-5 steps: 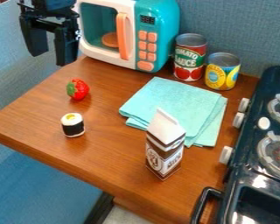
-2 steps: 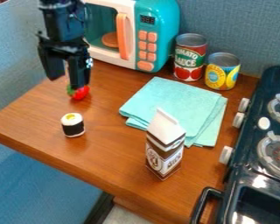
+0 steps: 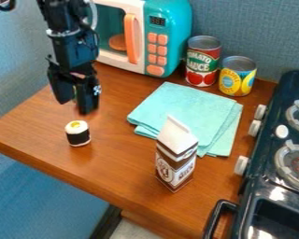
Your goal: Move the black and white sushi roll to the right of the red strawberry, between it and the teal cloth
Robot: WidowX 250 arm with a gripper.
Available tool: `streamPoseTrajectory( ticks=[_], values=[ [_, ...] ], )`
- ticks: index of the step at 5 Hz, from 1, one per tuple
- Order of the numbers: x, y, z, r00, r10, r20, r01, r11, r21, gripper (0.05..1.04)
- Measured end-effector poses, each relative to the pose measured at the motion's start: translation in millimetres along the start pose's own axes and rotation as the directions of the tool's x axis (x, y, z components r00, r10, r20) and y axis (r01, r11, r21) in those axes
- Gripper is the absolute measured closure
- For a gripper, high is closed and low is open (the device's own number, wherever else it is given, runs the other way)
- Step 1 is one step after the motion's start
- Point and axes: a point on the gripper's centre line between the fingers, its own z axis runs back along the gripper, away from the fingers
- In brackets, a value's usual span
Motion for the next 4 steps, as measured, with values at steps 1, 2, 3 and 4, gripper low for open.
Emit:
streamPoseTrajectory(
  ticks=[1,2,3,4],
  values=[
    [0.7,2.5,-13.5,0.999,0.022,-0.029,-0.022,1.000,-0.008,0.081],
    [1.2,8.1,-27.1,0.996,0.039,-0.074,-0.039,0.999,-0.003,0.082],
    [-1.2,12.8,-29.3,0.994,0.054,-0.094,-0.051,0.998,0.028,0.082],
    [-4.8,19.6,-35.0,0.989,0.073,-0.128,-0.065,0.995,0.072,0.081]
  ],
)
